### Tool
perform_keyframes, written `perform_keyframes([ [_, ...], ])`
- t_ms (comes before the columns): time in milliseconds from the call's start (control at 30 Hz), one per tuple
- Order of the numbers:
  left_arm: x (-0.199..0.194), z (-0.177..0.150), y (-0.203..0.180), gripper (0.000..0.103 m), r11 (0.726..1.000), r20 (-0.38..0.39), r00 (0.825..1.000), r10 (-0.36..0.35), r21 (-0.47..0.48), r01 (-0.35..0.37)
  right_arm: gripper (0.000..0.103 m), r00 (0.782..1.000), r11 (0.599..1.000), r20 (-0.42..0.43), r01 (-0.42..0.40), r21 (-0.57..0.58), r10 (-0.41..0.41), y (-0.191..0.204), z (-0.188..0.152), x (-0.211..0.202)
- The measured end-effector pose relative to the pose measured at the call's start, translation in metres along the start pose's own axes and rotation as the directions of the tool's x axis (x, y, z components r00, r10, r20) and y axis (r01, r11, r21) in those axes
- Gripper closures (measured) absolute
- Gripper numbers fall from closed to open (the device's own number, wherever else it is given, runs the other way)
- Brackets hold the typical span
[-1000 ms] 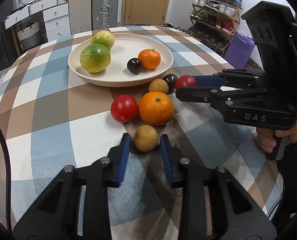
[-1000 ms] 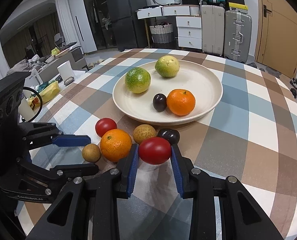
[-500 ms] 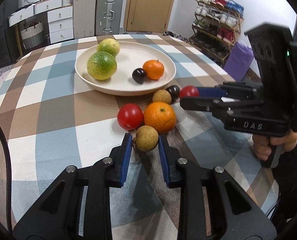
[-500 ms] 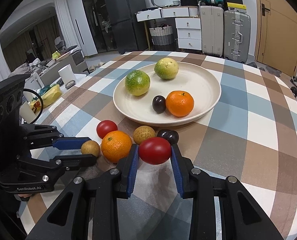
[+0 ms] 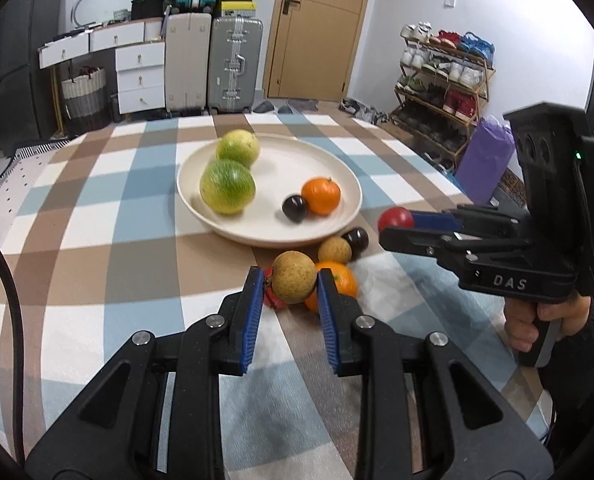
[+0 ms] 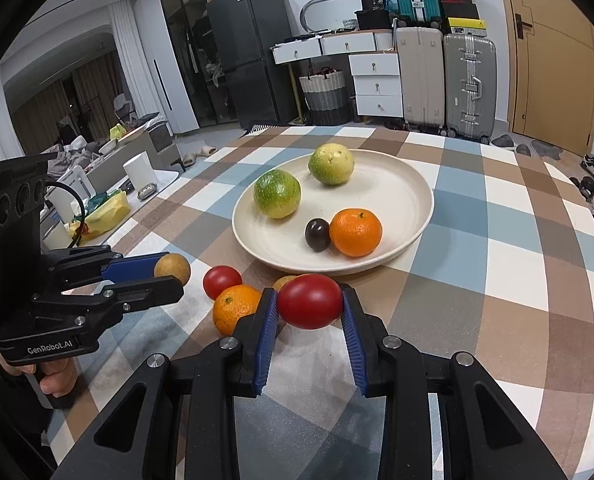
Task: Organize fruits
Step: 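Carry the kiwi with the left tool while the right tool carries the tomato to the plate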
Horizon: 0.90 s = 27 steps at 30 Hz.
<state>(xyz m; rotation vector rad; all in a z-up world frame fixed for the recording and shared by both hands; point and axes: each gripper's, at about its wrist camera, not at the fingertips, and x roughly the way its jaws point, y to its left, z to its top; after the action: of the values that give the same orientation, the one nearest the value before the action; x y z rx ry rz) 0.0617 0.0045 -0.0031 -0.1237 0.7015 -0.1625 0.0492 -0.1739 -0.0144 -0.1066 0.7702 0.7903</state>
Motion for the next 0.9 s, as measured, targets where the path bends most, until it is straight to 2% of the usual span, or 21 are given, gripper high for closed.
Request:
perform_keyframes([
  [300, 0.005, 0.020, 0.010, 0.079, 0.999, 0.046, 0.999, 0.020, -0.028, -0.018, 0.070, 0.999, 1.000, 0.041, 0.029, 0.008, -0.029, -0.005, 0.011, -0.011],
  [567, 0.007, 0.040, 0.013, 0.079, 0.999, 0.084, 0.996, 0.040, -0.020, -0.039, 0.070, 0.998, 0.999, 0.028, 0.050, -0.021, -0.049, -0.008, 0.023, -0.009],
  [900, 0.022, 0.056, 0.017, 0.079, 0.998, 0.088, 0.994, 0.059, -0.026, -0.057, 0.070, 0.996, 0.998, 0.065, 0.060, 0.014, -0.061, -0.021, 0.042, -0.009],
])
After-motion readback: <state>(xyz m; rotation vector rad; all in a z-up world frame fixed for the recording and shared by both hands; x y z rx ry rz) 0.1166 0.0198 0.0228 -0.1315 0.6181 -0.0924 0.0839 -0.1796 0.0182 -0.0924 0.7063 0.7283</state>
